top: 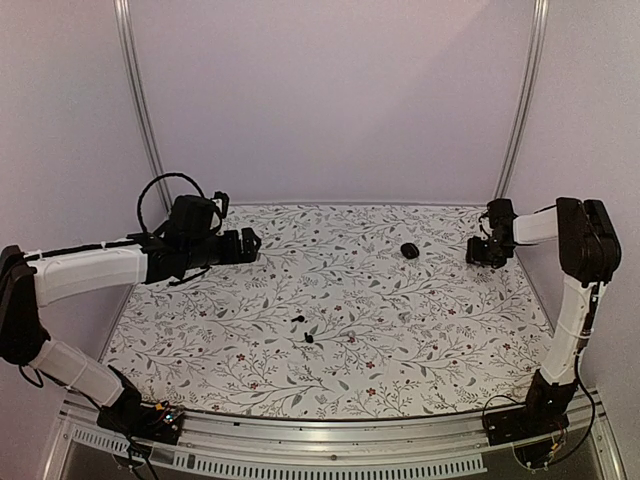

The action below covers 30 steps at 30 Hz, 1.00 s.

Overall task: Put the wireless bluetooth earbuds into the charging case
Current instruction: Pick up the charging case from the center of the board.

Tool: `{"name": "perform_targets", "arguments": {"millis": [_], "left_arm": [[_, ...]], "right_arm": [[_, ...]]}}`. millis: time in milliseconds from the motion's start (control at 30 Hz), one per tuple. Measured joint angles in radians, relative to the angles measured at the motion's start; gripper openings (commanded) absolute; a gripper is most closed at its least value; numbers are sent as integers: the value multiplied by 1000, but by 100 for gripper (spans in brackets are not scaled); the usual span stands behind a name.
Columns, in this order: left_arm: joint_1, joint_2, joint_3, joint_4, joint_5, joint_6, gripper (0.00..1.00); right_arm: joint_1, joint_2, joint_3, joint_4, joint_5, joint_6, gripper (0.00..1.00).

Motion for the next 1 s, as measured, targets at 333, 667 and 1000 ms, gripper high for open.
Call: {"name": "perform_targets", "arguments": {"millis": [333,667,1000], "left_arm": [[-2,4,0,2,-14,1,100],[-2,19,-11,29,16,24,100],[-3,-8,-134,188,244,55,100]], "right_arm": [[3,6,11,-16,-11,-15,43],[76,4,13,-6,-59,-49,32],[408,-184,-62,27,-143,-125,27]]}}
